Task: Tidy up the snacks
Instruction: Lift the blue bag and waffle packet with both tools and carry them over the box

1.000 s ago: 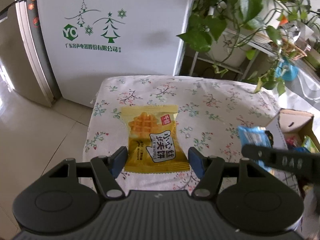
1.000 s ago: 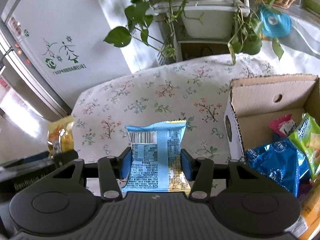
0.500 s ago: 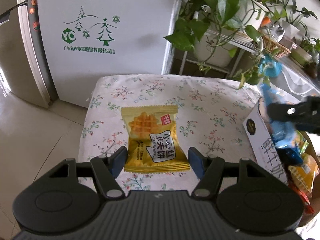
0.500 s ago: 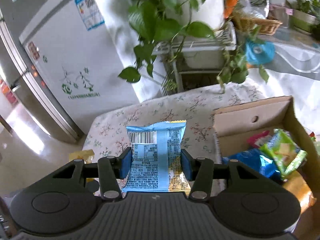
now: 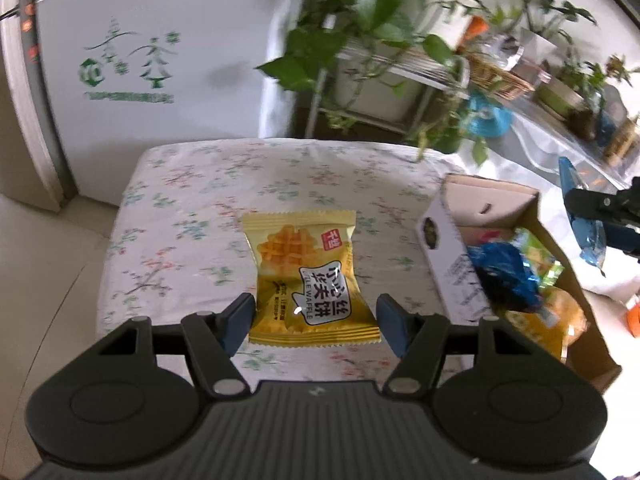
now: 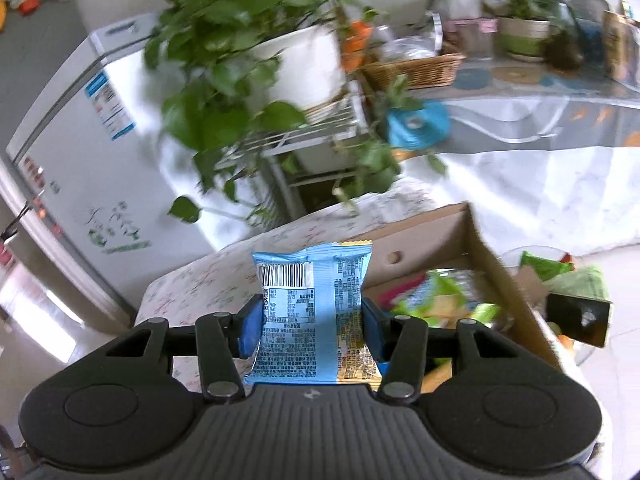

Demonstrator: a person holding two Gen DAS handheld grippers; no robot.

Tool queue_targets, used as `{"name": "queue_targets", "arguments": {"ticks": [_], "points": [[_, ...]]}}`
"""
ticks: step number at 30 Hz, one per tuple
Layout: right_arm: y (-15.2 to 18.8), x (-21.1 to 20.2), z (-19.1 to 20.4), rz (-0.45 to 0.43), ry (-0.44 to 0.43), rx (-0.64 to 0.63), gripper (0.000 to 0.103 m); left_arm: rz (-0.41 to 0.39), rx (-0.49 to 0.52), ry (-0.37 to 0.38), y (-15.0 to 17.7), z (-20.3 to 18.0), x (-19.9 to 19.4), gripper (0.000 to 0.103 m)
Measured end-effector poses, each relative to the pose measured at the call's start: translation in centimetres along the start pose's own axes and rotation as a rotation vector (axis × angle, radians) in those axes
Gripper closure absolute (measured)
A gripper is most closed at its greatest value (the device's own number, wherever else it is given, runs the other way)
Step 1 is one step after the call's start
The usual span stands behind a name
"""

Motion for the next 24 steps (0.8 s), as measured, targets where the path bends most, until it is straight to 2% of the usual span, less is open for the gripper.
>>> {"name": "queue_targets", "arguments": {"ticks": [9,17,24], "points": [[-0.3,-2.0,-4.2,-0.041,0.056,0.088,0.046,-0.003,0.066,0.099,-1.8,-5.4,1.0,0.037],[-0.5,-1.9,-5.4,-0.046,0.104,0.113,0.046,-0.001,0.130,0.178,-3.7,-10.1,3.0,0.037],[-0.6,-1.8,-6.5,-0.049,0.151,0.141,0.046,-0.004,0.166,0.215,-5.3,-13.1,4.7,0.037]]}}
Point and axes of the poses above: each gripper's, at about its wrist camera, not at the fingertips, and x roughly the way its jaws point, z to its left, y to its underside, the point moved 7 cm from there along x, roughly the way its jaws point, and after that the axes turned 1 degree about z, right-handed, at the moved point
